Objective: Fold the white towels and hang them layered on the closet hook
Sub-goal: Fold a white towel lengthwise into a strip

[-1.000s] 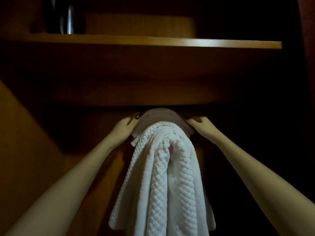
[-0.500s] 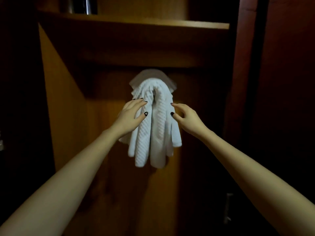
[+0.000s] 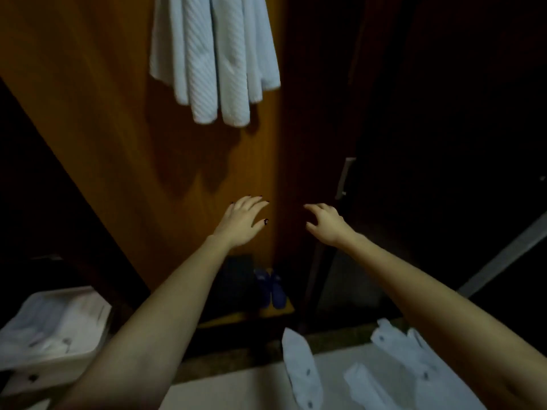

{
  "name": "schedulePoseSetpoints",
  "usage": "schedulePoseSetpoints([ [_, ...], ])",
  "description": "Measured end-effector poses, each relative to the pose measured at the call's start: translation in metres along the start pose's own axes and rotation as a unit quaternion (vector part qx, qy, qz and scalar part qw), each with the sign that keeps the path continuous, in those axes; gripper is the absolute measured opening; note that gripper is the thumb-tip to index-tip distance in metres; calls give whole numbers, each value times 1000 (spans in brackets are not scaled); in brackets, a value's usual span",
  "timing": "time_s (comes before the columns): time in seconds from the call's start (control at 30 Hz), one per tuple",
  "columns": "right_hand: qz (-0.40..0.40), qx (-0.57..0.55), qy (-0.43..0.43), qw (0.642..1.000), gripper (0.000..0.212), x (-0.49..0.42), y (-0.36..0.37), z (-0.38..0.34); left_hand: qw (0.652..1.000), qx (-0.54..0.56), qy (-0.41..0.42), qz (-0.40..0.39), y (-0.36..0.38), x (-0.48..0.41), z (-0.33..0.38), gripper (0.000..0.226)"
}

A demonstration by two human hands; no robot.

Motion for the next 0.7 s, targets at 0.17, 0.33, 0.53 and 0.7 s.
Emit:
schedulePoseSetpoints([
  [0.17,-80,-29,69,994,58,-13,140,82,994,68,-7,-87,155,-5,-13,55],
  [0.33,-157,-53,132,977,57,-21,304,156,982,127,-25,-140,327,1,-28,55],
  [0.53,-194,-105,206,953,57,-26,482,253,965,171,-57,-191,532,-9,-59,55],
  [0.7,-199,-137,226,944,58,-50,607,328,960,154,-38,-229,694,-35,-77,52],
])
Point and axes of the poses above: each hand's wrist, its own x-axis away from the middle knuckle, its own y-axis out of the palm, z = x × y, the point moved 8 cm from there along -x, towards the middle knuckle, and after that the axes turned 11 degrees about -z, right-handed, at the moved point
